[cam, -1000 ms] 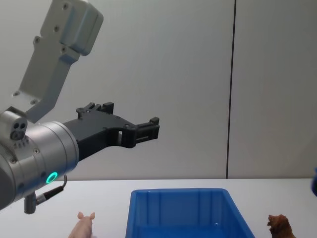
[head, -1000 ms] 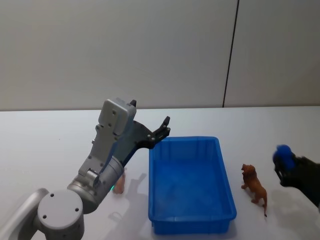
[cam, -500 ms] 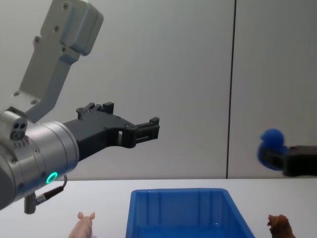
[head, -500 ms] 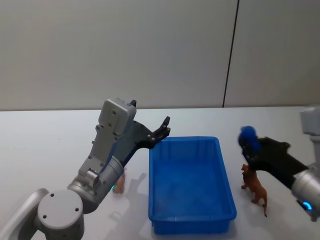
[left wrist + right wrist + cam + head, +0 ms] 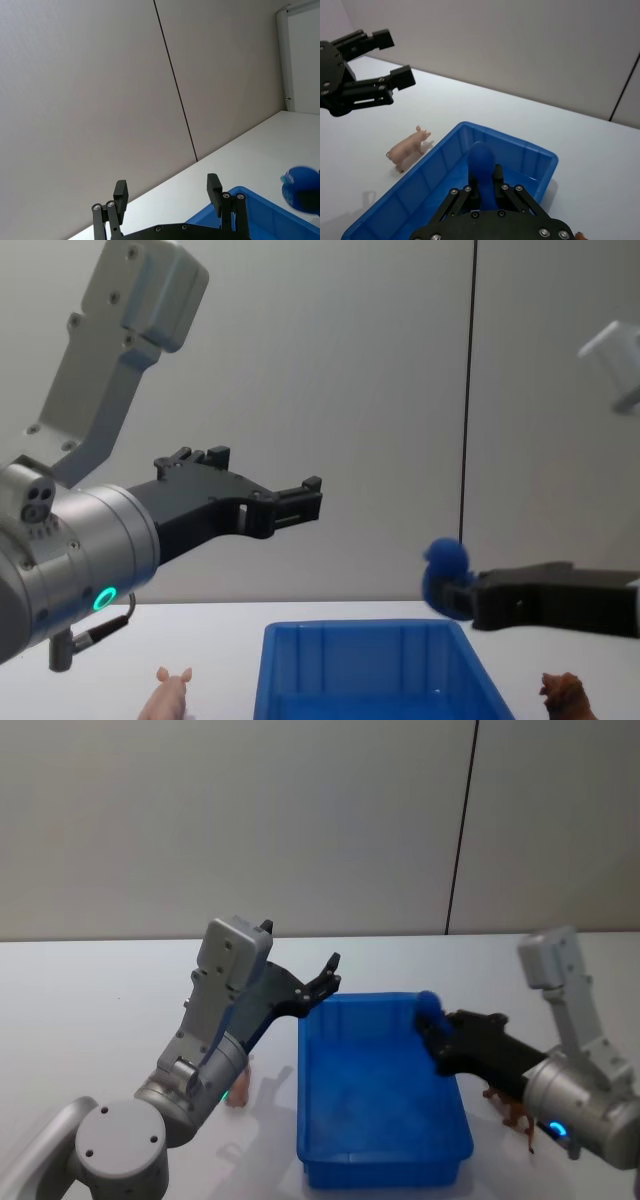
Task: Pick up the two dolls from the table and place them into the box.
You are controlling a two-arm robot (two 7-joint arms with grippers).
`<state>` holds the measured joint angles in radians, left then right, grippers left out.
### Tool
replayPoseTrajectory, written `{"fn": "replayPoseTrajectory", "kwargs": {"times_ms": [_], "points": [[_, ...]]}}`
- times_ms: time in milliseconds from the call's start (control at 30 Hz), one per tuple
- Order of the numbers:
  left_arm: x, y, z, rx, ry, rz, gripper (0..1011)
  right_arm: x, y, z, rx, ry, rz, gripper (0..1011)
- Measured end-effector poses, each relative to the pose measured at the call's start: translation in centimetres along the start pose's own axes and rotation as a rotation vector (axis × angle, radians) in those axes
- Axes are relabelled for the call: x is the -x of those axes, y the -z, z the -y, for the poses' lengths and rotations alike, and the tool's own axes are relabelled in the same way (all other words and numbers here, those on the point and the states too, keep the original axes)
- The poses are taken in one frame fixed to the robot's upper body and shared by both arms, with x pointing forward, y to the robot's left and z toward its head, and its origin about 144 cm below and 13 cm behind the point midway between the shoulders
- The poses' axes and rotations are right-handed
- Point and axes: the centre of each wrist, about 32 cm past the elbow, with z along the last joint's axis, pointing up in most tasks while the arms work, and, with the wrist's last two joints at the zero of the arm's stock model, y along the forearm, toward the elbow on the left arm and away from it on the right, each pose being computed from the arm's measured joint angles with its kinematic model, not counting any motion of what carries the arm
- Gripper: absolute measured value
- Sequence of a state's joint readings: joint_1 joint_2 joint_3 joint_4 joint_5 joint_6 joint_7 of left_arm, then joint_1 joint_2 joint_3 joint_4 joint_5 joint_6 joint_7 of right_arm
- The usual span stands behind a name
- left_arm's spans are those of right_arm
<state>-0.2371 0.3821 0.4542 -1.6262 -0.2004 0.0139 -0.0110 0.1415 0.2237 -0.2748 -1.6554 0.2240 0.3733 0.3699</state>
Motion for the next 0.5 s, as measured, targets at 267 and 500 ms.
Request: {"fn": "replayPoseTrajectory", "kwargs": {"times_ms": [267, 500], "points": [[0.0, 0.0, 0.0, 0.0, 0.0, 0.0, 1001, 0.5, 0.6, -1.6, 0.047, -0.039, -0.003, 259], [0.0, 0.0, 0.0, 0.0, 0.0, 0.0, 1001, 0.8, 0.9, -2.3, 0.06, -0.052, -0.003, 481]]}}
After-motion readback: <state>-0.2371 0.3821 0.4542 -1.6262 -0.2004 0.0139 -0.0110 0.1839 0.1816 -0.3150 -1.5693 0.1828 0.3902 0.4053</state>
